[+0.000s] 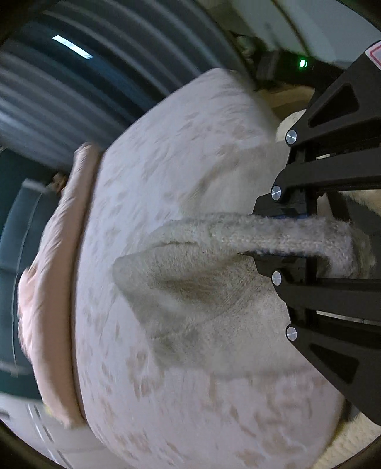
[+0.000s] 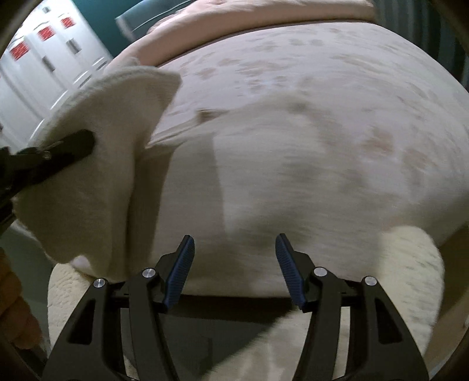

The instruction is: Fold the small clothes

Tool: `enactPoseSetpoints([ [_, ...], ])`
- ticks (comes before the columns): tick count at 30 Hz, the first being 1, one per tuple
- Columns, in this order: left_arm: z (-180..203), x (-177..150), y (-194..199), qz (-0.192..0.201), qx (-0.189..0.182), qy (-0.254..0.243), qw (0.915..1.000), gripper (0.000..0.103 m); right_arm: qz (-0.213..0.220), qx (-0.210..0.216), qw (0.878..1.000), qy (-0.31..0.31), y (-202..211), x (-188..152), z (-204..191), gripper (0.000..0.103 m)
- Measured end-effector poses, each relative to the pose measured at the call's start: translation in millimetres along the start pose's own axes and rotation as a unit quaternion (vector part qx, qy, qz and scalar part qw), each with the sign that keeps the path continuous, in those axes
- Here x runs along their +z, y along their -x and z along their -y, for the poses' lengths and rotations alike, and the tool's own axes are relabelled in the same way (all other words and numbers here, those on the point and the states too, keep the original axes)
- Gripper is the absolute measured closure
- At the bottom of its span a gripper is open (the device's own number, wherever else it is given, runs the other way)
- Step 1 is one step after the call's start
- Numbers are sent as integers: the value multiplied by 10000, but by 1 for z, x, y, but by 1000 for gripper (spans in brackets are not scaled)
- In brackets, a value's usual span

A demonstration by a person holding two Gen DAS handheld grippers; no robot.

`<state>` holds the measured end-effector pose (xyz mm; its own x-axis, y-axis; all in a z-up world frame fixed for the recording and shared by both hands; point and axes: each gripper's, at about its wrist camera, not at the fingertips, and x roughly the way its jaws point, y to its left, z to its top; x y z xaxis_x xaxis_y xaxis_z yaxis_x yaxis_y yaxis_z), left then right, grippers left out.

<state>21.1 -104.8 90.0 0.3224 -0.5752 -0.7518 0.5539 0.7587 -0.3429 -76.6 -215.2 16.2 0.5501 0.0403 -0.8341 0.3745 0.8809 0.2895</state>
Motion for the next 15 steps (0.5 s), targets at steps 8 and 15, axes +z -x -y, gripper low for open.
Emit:
enactPoseSetpoints([
  [8,28,-37,-72,-738,373,-328,9960,77,144,-75,9976,-680,18,-1,60,47],
  [15,3,-43,3,-152,312,-227,9991,25,227,835,9921,-911,26,21,60,38],
])
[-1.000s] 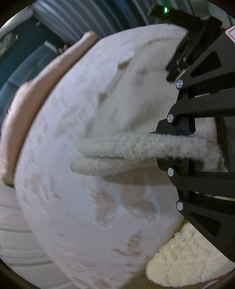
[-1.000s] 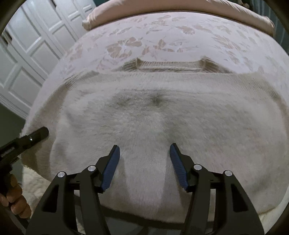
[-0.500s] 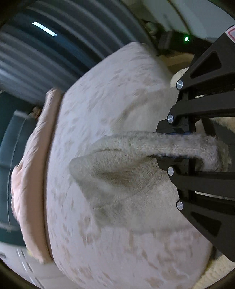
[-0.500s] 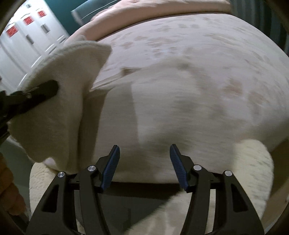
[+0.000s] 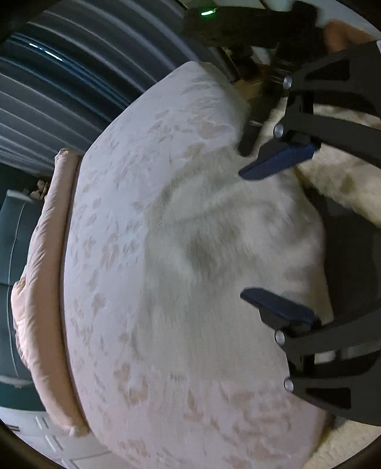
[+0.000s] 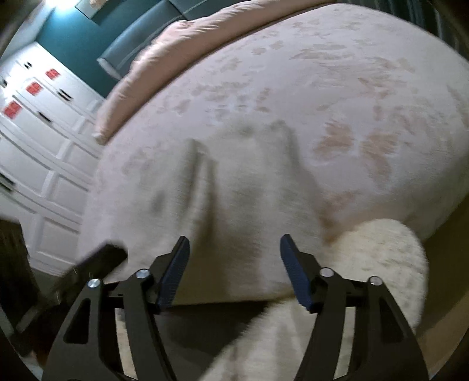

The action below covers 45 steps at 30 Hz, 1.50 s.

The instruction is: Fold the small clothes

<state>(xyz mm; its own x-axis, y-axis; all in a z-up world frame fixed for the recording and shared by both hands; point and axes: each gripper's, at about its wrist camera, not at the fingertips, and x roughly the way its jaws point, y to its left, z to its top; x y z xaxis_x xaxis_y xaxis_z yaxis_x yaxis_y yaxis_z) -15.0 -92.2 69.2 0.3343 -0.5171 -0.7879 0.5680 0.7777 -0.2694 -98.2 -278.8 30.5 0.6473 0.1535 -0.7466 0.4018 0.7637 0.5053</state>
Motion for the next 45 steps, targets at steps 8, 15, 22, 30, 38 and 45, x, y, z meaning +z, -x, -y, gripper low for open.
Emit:
enactPoseSetpoints([
  [8,-68,-51,-5,-689,888,317,9932,24,-761,302,9962,280,-63,7,-48,31],
  [15,-80,-61,-11,-782,960,372,9916,24,-664,638,9927,775,-60,13,-87,86],
  [22,-78,-51,-5,-626,791,423,9940,23,275,657,9958,584,3,38,-38,89],
  [30,-52,-44,11,-441,656,178,9967,24,-231,-492,9976,438,-49,15,12,85],
  [38,-67,-20,7,-410,779,561,9945,24,158,-848,9932,782,-10,17,-2,64],
  [45,-59,-20,0,-502,471,662,9954,24,9,-699,9912,1124,-6,0,-12,48],
])
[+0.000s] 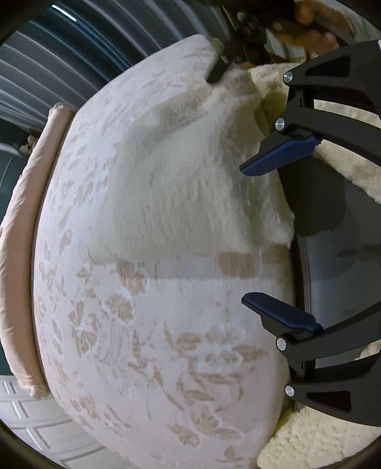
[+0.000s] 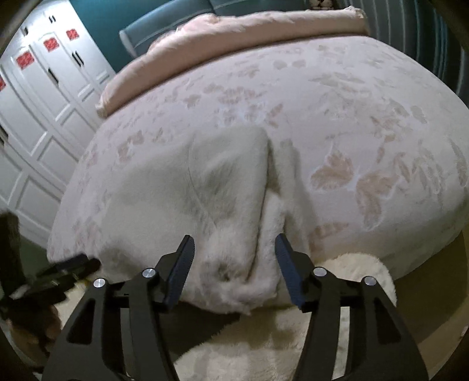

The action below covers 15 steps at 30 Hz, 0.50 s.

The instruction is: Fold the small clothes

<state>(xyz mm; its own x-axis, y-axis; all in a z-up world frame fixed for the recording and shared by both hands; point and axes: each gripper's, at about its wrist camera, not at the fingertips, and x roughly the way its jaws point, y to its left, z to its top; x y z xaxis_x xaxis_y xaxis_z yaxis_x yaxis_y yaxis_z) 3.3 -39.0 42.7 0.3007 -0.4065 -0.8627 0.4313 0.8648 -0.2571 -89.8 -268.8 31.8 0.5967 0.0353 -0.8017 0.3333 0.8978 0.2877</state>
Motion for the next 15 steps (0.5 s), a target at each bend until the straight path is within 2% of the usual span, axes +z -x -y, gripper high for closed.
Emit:
enactPoseSetpoints([
  [1,2,1,0,25,-28,-13,10000,24,-143,-63,9999,-54,-10,-4,2,46],
  [2,5,3,1,64,-49,-31,10000,24,-243,-42,9996,-104,-14,-8,3,53],
  [3,7,6,2,87,-53,-27,9999,24,-350,49,9993,-142,-19,-11,4,61],
  [4,8,8,1,92,-53,1,9999,24,-425,57,9990,-147,-23,-12,3,74],
  [5,8,12,2,100,-92,69,9999,24,-381,68,9992,-110,-18,-11,1,83],
  [7,9,18,7,169,-176,170,9996,24,-2,463,9989,-121,3,-4,-2,88],
  [10,14,24,14,365,-153,96,9992,24,645,1251,9889,-480,45,7,14,90],
  [11,17,25,10,346,-3,-2,9994,24,628,1204,9893,-536,43,7,23,91],
  [13,19,24,-3,146,269,-129,9994,25,292,508,9977,-348,19,2,32,91],
  [14,19,20,-16,-25,415,-173,9990,27,-132,-33,9996,-262,-7,-6,40,92],
  [15,17,17,-25,-131,460,-172,9987,28,-419,-207,9986,-262,-25,-14,44,92],
])
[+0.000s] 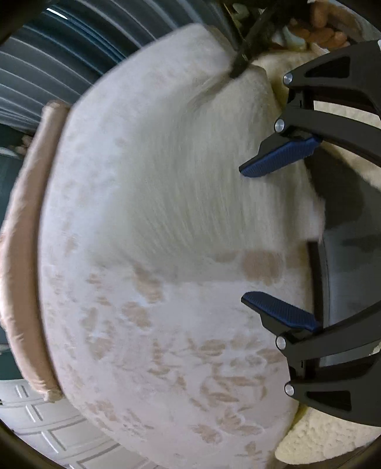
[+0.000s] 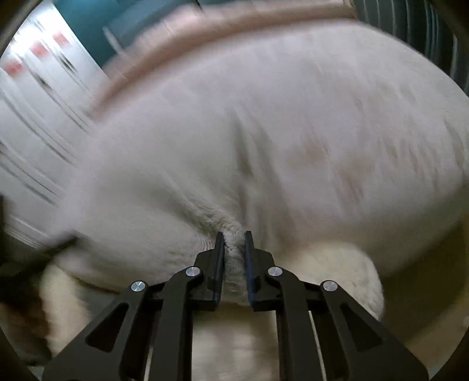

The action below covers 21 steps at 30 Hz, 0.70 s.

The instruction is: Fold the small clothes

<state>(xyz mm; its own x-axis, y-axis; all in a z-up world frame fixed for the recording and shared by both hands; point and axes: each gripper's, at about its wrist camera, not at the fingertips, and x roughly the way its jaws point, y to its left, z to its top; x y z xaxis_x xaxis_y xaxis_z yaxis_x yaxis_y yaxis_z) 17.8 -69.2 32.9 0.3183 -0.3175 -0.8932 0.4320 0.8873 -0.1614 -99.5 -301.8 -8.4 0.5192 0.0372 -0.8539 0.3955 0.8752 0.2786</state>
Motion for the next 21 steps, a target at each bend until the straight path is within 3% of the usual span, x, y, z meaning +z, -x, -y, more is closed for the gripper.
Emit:
enactPoseSetpoints([
  [6,2,-7,-17,-84,383,-189,9991,27,-10,3,10000,17,8,6,-11,84],
  [9,5,-7,-18,-67,499,-295,9983,26,276,206,9992,-191,25,21,-11,81],
  [11,6,-9,-19,-54,541,-316,9980,26,565,286,9976,-268,35,38,-13,62],
  [12,6,-8,-19,-60,519,-297,9982,26,639,317,9971,-283,35,46,-14,60],
  [14,5,-8,-19,-60,517,-254,9983,25,632,404,9969,-248,25,61,-18,59],
  [17,5,-7,-18,-72,542,-262,9982,25,289,463,9982,-259,-12,76,-26,54],
  [19,6,-7,-18,-79,587,-268,9979,25,111,261,9993,-238,-35,81,-31,55],
  [21,8,-7,-18,-73,646,-279,9975,25,165,229,9994,-195,-36,86,-41,73],
])
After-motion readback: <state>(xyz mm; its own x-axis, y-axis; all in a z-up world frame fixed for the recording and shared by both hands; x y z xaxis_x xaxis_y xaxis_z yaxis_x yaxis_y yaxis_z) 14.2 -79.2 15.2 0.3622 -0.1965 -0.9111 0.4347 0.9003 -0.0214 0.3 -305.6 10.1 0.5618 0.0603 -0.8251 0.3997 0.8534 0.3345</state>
